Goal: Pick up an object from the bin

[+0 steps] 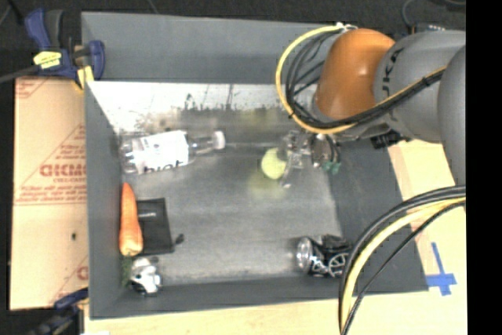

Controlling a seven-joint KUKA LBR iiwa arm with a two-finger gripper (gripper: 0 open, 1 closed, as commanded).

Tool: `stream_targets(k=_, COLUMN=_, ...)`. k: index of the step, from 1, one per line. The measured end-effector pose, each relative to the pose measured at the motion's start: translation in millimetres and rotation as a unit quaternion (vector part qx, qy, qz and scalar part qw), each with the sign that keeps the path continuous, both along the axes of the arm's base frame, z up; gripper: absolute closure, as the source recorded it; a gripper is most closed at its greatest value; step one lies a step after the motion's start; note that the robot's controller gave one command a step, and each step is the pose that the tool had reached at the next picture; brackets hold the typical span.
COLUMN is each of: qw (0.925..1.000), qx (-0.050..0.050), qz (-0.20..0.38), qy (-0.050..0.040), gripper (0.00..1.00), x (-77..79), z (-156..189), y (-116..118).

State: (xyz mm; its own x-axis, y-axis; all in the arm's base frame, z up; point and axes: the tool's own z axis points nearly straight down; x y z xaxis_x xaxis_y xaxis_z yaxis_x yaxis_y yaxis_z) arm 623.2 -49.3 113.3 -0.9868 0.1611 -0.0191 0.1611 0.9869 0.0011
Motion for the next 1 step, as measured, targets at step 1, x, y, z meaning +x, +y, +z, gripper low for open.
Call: stream_targets(k=1, qw=0.9999, qx=-0.001, qz=0.002, qy=-0.0106, gripper=1.00, x=11.6, z=21.7, y=-5.7)
